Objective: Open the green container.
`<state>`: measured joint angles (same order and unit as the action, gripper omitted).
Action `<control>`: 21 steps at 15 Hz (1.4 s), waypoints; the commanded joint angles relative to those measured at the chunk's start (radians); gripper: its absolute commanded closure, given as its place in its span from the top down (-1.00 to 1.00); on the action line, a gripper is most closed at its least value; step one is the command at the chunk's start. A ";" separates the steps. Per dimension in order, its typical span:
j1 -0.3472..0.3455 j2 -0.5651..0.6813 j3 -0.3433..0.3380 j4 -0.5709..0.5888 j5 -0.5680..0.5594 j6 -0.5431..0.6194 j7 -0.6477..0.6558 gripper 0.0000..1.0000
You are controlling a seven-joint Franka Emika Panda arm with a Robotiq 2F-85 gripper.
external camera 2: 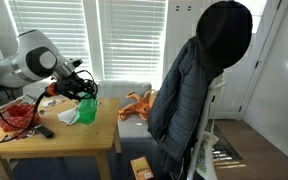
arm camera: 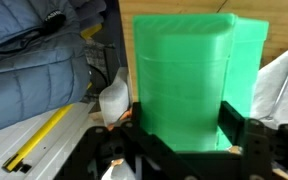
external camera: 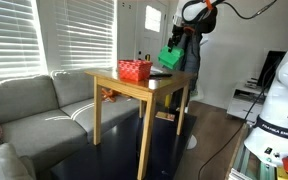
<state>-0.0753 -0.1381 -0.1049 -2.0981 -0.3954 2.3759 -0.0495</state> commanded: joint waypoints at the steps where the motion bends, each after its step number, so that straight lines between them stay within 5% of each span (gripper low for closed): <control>1: 0.008 -0.003 -0.022 0.043 0.198 -0.114 -0.230 0.01; 6: 0.002 0.042 -0.071 0.139 0.451 -0.336 -0.530 0.01; 9: -0.016 0.108 -0.092 0.214 0.507 -0.493 -0.604 0.01; 15: -0.073 0.254 -0.090 0.342 0.499 -0.654 -0.594 0.01; 21: -0.084 0.322 -0.077 0.406 0.362 -0.605 -0.451 0.01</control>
<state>-0.1554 0.1438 -0.2012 -1.7410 0.0510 1.7543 -0.5922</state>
